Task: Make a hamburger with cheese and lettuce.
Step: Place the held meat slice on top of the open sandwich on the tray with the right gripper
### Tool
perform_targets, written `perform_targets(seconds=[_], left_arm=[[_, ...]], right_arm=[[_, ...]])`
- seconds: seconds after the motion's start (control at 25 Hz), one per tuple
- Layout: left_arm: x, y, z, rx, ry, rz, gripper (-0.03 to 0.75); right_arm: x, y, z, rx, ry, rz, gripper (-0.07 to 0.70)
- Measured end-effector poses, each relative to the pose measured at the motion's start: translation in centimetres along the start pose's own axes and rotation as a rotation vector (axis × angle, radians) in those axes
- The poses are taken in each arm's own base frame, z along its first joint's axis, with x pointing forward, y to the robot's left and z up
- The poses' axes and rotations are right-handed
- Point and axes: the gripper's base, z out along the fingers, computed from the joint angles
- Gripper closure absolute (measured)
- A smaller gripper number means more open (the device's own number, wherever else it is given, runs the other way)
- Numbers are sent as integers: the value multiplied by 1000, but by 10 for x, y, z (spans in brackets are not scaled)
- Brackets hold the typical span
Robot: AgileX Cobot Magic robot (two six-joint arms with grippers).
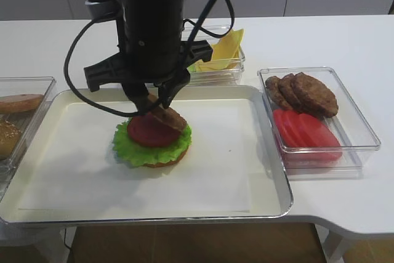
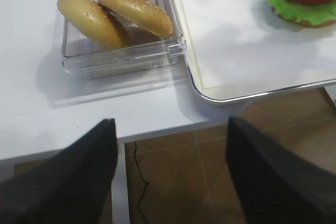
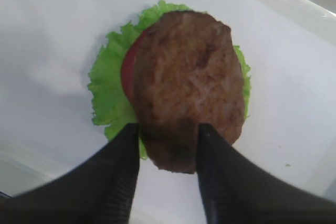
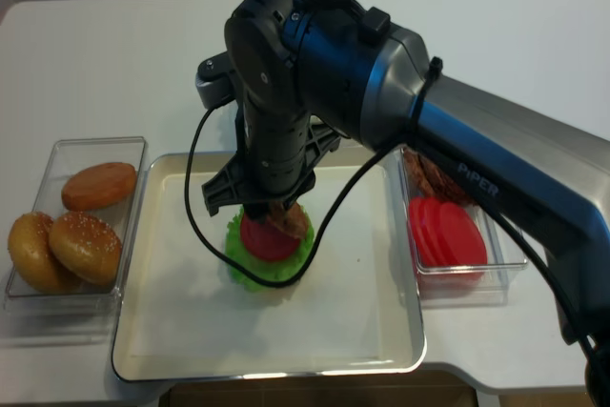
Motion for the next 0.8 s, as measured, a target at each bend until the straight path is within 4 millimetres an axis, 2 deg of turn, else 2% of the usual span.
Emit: perform_targets(seconds=[0.12, 0.4, 0.8], left_arm=[[0, 0, 0, 0, 0, 0, 232], [0, 0, 0, 0, 0, 0, 232], [0, 0, 0, 0, 0, 0, 232]], right_arm=[[1, 2, 0, -17, 7, 6, 329], [1, 3, 0, -30, 12, 10, 234], [3, 7, 0, -75, 30, 27, 223]])
